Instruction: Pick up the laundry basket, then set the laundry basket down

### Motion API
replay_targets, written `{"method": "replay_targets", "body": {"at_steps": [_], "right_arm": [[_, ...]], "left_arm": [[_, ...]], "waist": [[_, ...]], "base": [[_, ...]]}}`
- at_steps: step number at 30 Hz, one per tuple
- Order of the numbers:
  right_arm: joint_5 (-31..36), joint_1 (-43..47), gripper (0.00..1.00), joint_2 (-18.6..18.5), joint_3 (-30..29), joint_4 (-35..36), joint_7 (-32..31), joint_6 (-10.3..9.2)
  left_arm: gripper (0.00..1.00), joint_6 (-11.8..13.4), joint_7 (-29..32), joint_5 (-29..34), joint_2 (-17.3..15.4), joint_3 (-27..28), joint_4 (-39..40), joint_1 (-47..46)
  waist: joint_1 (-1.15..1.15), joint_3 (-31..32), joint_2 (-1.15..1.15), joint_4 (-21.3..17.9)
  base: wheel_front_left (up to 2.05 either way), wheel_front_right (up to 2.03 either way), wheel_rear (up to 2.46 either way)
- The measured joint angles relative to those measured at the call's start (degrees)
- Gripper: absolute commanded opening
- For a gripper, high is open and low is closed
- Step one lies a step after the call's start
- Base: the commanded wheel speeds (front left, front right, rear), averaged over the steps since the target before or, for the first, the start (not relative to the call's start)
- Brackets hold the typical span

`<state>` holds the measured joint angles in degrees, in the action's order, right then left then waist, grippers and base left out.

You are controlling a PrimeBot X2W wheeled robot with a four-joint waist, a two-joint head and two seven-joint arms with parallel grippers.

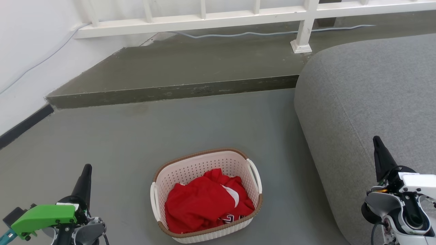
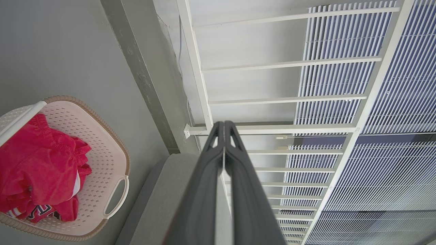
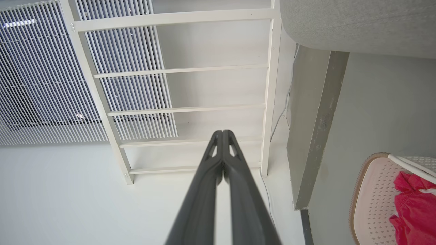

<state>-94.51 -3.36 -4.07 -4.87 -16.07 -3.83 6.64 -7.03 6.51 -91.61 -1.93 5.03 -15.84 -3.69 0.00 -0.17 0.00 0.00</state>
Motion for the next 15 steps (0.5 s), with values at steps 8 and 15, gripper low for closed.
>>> {"method": "replay_targets", "body": {"at_steps": [8,15], "right_arm": [[0.0,0.0,0.0,0.0,-0.1,0.0,0.0,0.0],[0.0,0.0,0.0,0.0,-0.1,0.0,0.0,0.0]], "left_arm": [[0.0,0.0,0.0,0.0,0.0,0.0,0.0,0.0],[0.0,0.0,0.0,0.0,0.0,0.0,0.0,0.0]], "waist": [[0.0,0.0,0.0,0.0],[0.0,0.0,0.0,0.0]], "base": [[0.0,0.0,0.0],[0.0,0.0,0.0]]}}
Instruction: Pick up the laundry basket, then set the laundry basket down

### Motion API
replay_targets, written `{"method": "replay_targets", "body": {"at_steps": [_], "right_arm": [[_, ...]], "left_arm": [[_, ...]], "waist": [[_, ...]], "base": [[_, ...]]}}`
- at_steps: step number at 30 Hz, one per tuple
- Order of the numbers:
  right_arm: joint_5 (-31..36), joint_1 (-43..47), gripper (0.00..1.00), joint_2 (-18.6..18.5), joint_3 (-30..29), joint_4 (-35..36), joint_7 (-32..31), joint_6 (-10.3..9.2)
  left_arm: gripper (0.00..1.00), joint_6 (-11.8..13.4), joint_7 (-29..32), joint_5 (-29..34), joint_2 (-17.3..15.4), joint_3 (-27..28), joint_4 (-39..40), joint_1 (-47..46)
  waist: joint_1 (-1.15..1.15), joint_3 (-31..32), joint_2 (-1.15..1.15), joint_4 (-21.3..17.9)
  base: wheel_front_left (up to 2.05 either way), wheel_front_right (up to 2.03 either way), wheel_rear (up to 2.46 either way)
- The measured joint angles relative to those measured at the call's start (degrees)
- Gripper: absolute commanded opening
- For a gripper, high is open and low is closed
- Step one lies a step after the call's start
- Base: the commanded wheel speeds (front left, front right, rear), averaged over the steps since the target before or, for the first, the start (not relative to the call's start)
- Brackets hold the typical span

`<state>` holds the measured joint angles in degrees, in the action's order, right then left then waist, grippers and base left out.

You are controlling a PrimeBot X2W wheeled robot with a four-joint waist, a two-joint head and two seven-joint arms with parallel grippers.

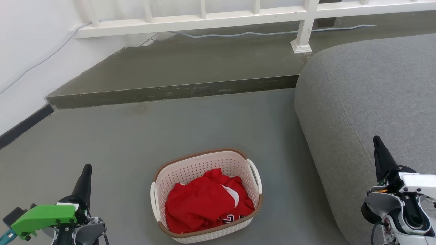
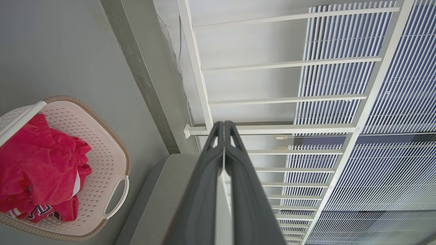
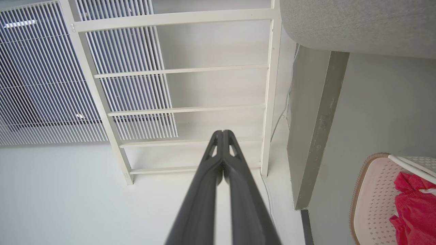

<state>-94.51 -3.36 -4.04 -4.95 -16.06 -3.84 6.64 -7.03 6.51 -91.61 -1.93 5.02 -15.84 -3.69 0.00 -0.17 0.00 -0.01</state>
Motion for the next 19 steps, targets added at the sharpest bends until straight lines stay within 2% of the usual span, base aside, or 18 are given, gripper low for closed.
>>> {"method": "replay_targets", "body": {"at_steps": [19], "right_arm": [[0.0,0.0,0.0,0.0,-0.1,0.0,-0.1,0.07]], "left_arm": [[0.0,0.0,0.0,0.0,0.0,0.0,0.0,0.0]], "waist": [[0.0,0.0,0.0,0.0]], "base": [[0.0,0.0,0.0]]}}
